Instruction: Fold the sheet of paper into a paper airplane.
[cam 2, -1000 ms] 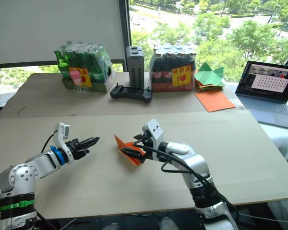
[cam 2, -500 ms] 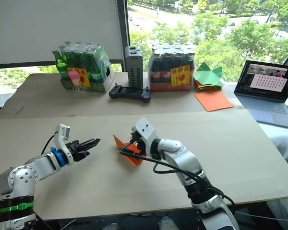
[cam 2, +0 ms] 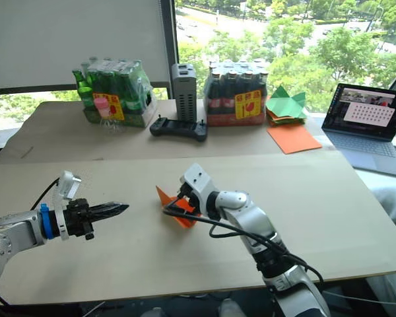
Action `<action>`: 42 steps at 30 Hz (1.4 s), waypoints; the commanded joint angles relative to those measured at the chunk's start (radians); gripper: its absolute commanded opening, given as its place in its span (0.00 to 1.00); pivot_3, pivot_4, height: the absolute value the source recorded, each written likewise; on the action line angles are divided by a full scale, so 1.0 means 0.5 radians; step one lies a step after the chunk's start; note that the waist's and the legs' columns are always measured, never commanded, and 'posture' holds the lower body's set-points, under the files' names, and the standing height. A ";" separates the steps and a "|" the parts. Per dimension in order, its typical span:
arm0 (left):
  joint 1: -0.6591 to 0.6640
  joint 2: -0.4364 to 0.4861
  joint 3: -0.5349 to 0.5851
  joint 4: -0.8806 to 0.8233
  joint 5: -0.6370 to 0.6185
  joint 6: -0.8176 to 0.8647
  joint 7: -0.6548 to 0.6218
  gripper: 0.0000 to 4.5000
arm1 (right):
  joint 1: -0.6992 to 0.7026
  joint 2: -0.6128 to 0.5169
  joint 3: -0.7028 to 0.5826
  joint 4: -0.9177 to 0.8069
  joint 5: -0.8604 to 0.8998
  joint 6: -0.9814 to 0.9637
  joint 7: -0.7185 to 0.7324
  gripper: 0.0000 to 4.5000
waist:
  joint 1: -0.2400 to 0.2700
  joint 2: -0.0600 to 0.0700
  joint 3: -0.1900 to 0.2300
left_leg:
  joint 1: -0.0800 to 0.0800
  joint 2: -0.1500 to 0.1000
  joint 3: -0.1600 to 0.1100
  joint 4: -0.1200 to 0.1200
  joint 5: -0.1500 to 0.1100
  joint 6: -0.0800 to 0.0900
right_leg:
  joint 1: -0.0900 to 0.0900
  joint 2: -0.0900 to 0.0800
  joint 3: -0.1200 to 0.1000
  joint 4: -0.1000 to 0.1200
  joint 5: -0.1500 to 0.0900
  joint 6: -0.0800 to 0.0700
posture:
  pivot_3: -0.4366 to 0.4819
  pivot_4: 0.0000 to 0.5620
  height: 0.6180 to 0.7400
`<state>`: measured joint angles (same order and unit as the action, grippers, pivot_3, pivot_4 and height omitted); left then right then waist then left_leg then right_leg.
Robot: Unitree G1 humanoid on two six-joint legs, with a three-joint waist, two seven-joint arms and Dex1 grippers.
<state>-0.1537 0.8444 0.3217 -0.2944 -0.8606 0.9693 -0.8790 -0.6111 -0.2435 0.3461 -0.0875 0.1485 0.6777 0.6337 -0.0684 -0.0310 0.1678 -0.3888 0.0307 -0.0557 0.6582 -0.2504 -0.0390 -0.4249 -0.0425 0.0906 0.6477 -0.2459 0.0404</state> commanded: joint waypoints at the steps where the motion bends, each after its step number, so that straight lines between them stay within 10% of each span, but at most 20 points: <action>1: -0.055 0.032 -0.029 -0.008 0.054 -0.099 -0.039 0.00 | -0.007 0.024 0.011 -0.017 -0.015 -0.061 -0.002 0.87 | 0.000 0.000 0.000 | 0.000 0.000 0.000 0.000 0.000 0.000 | 0.000 0.000 0.000 0.000 0.000 0.000 | 0.48 0.27 1.00; 10: -0.057 -0.001 -0.067 0.012 0.082 -0.130 -0.015 0.00 | 0.009 0.014 0.050 -0.006 -0.049 -0.111 0.028 0.21 | -0.003 0.000 0.000 | 0.000 0.001 0.000 0.000 0.000 0.000 | 0.000 0.000 0.000 0.000 0.000 0.000 | 0.48 0.27 1.00; 42: -0.027 -0.037 -0.056 -0.002 0.050 -0.111 0.072 0.00 | -0.044 0.048 0.035 -0.047 -0.050 0.064 0.004 0.21 | -0.002 0.000 0.000 | 0.000 0.001 0.000 0.000 0.000 0.000 | 0.000 0.000 0.000 0.001 0.000 0.000 | 0.48 0.27 1.00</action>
<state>-0.1600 0.8248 0.2778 -0.2702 -0.8248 0.9227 -0.8416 -0.6120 -0.2200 0.3787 -0.0713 0.1170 0.6944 0.6344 -0.0694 -0.0310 0.1678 -0.3887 0.0309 -0.0558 0.6583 -0.2505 -0.0390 -0.4250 -0.0424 0.0905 0.6484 -0.2458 0.0404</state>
